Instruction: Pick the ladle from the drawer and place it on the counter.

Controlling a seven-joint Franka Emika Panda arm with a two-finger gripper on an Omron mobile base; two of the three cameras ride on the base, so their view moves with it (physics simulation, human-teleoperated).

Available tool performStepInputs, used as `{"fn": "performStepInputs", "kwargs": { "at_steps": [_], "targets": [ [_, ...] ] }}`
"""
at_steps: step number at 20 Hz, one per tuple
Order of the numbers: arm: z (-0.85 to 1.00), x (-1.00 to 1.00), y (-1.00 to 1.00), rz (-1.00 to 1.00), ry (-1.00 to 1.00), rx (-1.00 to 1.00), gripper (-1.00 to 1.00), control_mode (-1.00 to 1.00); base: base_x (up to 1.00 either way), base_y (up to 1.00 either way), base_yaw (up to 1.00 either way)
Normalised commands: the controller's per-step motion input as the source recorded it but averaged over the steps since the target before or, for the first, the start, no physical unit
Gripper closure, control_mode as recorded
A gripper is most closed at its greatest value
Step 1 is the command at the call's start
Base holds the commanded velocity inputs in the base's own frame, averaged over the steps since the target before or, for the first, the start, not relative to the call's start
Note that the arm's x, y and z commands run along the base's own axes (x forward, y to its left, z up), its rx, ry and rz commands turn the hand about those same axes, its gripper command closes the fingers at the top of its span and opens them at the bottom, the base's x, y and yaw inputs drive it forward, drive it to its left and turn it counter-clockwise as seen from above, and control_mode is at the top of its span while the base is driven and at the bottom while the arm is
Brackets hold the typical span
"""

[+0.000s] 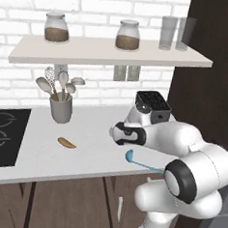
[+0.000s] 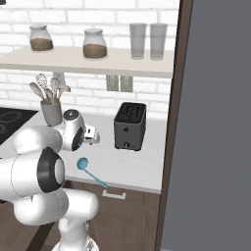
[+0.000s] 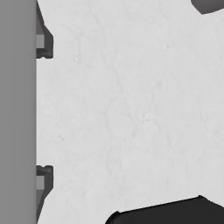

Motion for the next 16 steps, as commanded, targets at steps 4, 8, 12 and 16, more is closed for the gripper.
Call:
{"fn": "performStepInputs", "kwargs": {
  "at_steps": [4,8,12,16],
  "targets": [
    [0.84,-0.09,-0.07,-0.02,0.00,0.00,-1.00,-1.00,0.00,0.00,0.00],
    [0.69,-0.92,-0.26,-0.08,0.00,0.00,-1.00,-1.00,0.00,0.00,0.00],
    [0.61,-1.00,-0.38,-0.08,0.00,0.00,-1.00,-1.00,0.00,0.00,0.00],
    [0.62,-1.00,-0.36,-0.06,0.00,0.00,-1.00,-1.00,0.00,0.00,0.00]
  ]
}}
